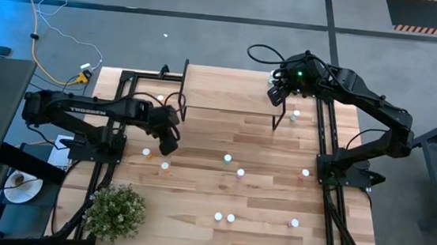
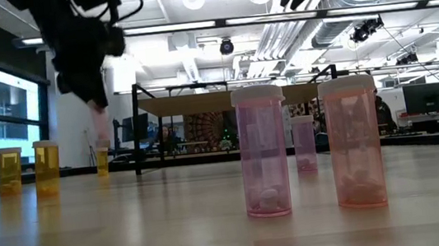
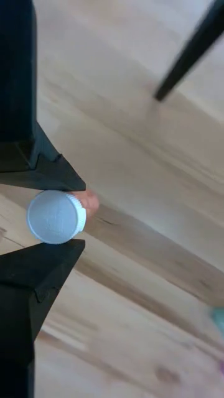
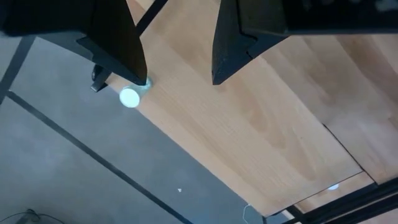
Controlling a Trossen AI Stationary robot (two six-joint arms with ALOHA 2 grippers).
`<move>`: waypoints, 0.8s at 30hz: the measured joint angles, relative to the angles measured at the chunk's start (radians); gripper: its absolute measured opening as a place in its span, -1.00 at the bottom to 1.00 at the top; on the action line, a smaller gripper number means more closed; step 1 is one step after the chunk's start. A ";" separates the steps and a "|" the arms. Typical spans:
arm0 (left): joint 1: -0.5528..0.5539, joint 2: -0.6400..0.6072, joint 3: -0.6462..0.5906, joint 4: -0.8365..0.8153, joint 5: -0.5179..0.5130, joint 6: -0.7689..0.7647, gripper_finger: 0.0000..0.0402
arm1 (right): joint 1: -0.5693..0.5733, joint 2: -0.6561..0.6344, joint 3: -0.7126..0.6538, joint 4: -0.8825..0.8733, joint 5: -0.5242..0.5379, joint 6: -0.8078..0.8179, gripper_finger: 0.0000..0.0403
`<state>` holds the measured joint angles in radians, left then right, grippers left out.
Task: Pick and place medicine bottles onto shelf by color
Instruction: Put the top red pill bottle on the shelf
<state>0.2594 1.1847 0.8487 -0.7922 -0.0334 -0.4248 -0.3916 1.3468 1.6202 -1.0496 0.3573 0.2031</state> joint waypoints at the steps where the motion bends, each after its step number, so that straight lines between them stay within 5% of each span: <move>1: 0.002 0.000 0.015 -0.001 0.000 0.013 -0.42 | 0.000 0.000 0.000 0.000 -0.001 0.000 -0.14; 12: 0.055 0.000 0.180 -0.015 0.000 0.136 -0.42 | 0.021 0.000 0.000 0.000 -0.096 -0.015 -0.14; 24: 0.082 0.000 0.259 -0.018 0.000 0.202 -0.42 | 0.182 0.065 0.000 0.115 -0.237 -0.145 -0.14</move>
<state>0.3412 1.1847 1.1077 -0.8103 -0.0334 -0.2224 -0.2097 1.4122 1.6199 -0.9349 0.1205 0.0581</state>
